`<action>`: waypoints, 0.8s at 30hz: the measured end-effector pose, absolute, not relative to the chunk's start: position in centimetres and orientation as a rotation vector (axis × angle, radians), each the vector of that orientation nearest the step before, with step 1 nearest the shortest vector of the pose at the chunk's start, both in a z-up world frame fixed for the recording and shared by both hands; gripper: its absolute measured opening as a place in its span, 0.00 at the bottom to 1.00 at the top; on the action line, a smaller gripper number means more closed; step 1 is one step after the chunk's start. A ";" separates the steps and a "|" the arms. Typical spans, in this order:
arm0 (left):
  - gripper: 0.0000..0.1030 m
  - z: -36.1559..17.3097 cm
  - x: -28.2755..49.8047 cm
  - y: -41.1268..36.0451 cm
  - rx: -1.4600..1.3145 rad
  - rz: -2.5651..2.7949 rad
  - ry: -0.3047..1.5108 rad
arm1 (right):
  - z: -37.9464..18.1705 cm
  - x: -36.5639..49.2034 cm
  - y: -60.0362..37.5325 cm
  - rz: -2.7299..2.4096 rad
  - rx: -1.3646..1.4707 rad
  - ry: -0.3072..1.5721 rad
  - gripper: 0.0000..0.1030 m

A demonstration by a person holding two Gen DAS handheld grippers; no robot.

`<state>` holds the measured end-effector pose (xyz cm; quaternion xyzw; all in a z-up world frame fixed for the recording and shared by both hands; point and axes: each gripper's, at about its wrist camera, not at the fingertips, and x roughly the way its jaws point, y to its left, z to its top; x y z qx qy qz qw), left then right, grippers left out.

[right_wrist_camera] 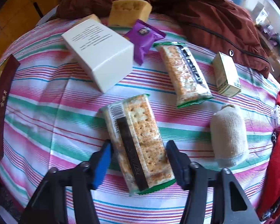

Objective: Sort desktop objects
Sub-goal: 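Grasp the white product box with the left gripper while the right grasps a cracker pack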

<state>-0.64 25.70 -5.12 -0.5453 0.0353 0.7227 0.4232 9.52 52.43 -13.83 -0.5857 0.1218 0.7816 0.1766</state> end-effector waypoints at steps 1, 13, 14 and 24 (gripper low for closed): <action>0.54 -5.4 -0.9 26.3 -1.378 1.796 0.079 | -13.8 9.6 52.4 2.212 -1.660 0.345 0.53; 0.54 -6.9 -6.5 34.5 -1.555 1.729 -0.145 | -13.0 10.6 52.7 2.164 -1.675 0.345 0.50; 0.54 -7.0 -7.2 35.3 -1.562 1.734 -0.158 | -12.9 10.7 52.7 2.166 -1.676 0.345 0.50; 0.56 -10.9 -12.5 40.9 -1.744 1.743 -0.364 | -12.6 11.3 52.8 2.168 -1.692 0.365 0.50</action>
